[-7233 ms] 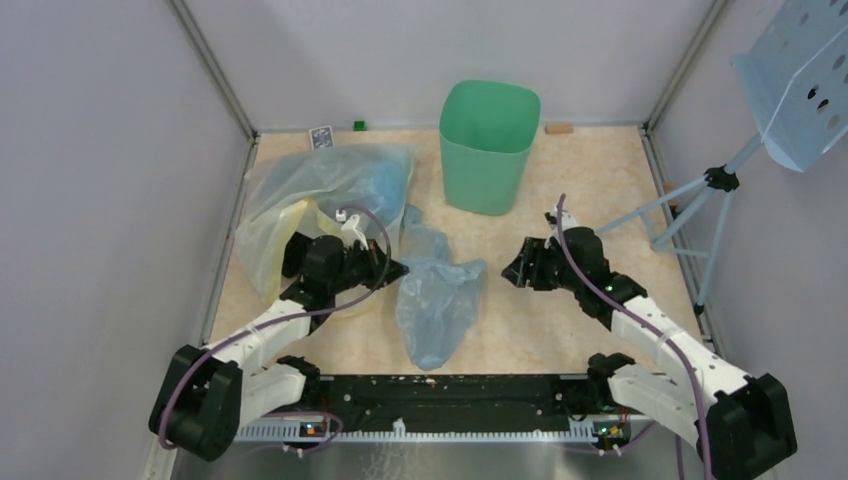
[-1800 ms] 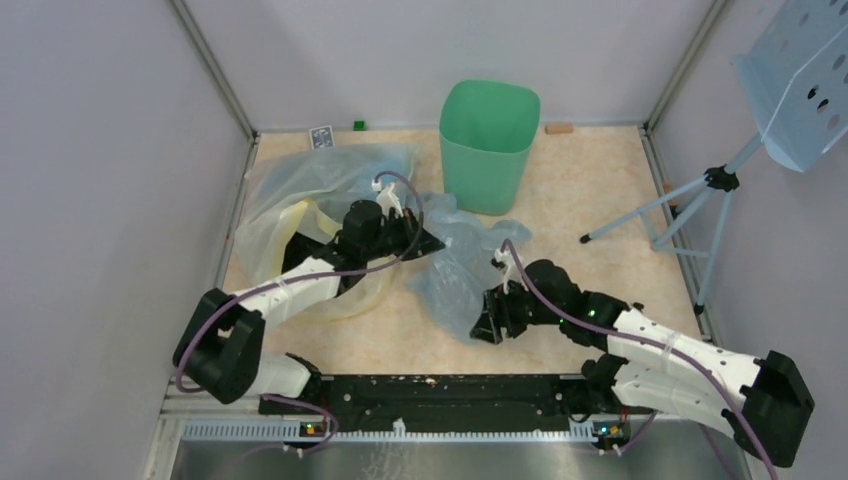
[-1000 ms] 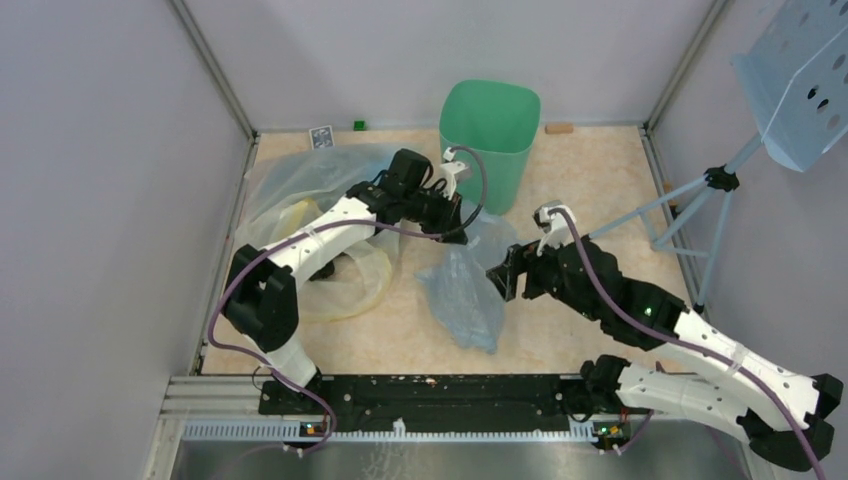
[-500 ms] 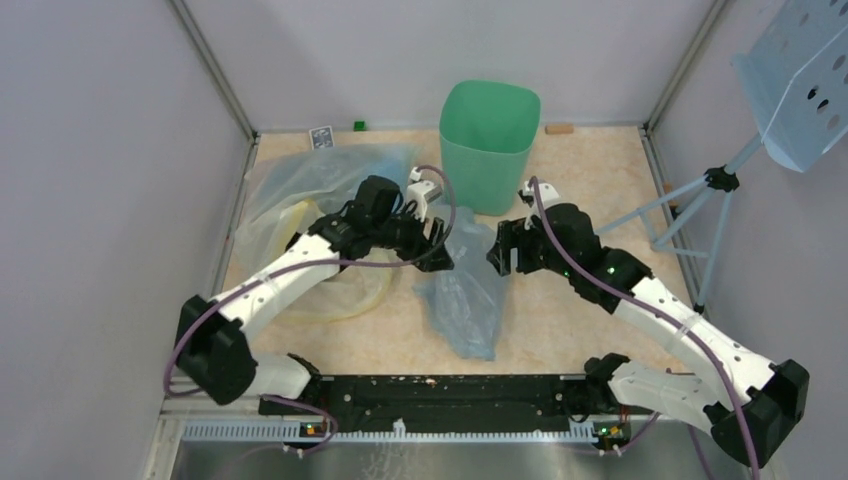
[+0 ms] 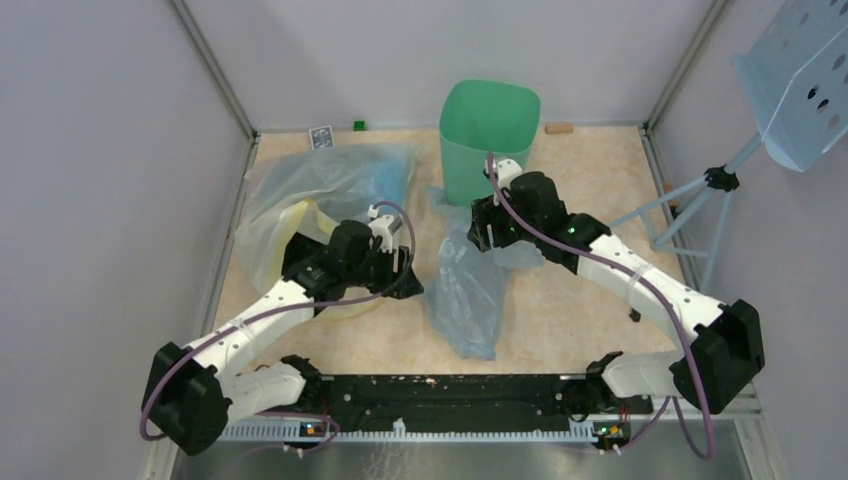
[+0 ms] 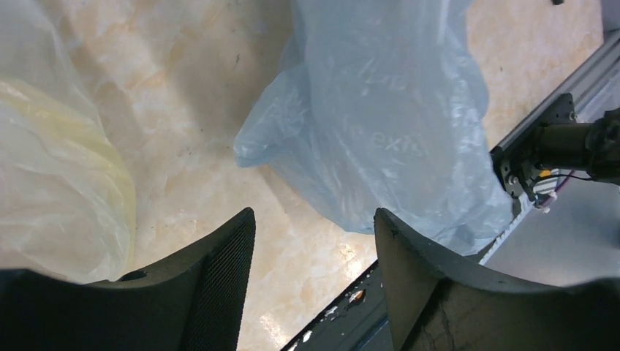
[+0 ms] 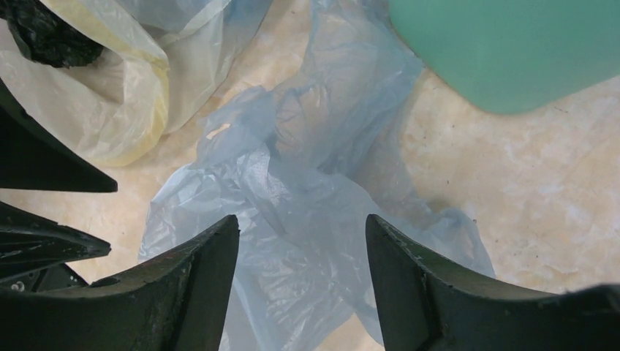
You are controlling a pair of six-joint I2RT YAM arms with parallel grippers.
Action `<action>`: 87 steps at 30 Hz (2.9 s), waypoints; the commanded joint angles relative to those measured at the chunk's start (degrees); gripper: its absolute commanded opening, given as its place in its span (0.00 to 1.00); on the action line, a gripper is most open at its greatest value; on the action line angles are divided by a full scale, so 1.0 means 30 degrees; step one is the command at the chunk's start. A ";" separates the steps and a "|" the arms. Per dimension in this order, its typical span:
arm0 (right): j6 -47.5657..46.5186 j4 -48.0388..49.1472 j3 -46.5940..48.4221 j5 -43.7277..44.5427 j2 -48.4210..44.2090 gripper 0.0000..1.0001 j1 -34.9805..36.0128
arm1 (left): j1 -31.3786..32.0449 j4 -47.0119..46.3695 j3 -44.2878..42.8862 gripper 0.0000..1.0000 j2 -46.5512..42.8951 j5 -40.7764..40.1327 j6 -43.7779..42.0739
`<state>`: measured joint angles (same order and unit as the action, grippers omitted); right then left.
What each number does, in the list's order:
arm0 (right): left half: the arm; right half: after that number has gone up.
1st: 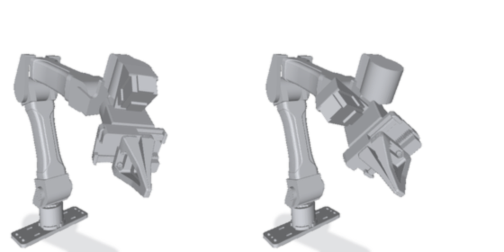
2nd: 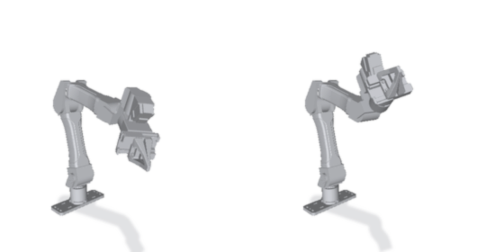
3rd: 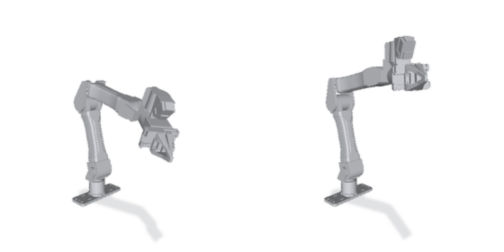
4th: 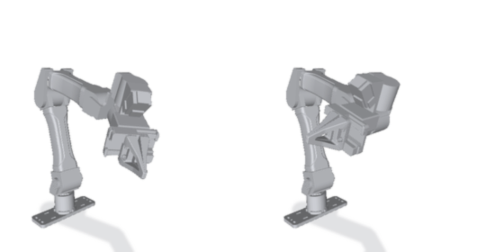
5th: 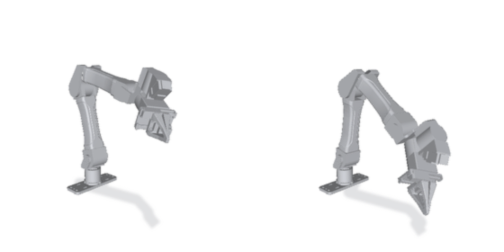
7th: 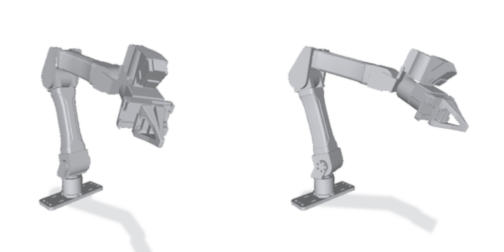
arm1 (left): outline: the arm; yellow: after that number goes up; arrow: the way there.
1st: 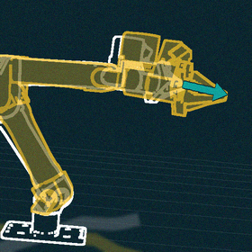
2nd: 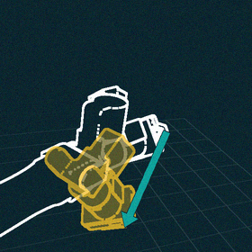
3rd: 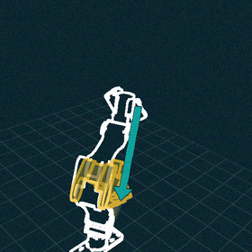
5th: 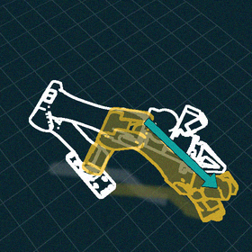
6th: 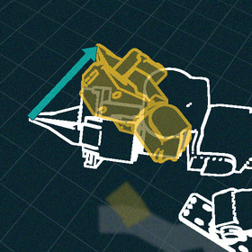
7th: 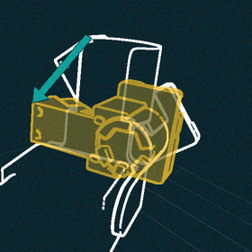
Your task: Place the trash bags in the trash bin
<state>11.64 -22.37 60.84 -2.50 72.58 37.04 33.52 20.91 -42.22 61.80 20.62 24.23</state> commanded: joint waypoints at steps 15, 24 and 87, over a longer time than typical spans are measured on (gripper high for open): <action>-0.1272 0.1070 -0.1303 -0.0867 -0.0097 0.51 -0.0338 | -0.0104 -0.7973 0.2282 0.75 0.4985 0.0733 0.1690; -0.0623 0.0453 -0.1867 0.0097 -0.0976 0.01 -0.0379 | -0.0679 -0.9369 0.3165 0.03 0.6166 -0.0180 0.3240; 0.1478 -0.2501 0.1151 -0.2456 -0.2754 0.74 -0.5514 | -0.5930 0.0439 -0.0388 0.00 0.0214 0.9597 -0.5111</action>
<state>16.51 -34.81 61.63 -0.84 59.77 20.82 13.80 21.37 -41.06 63.16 43.31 13.17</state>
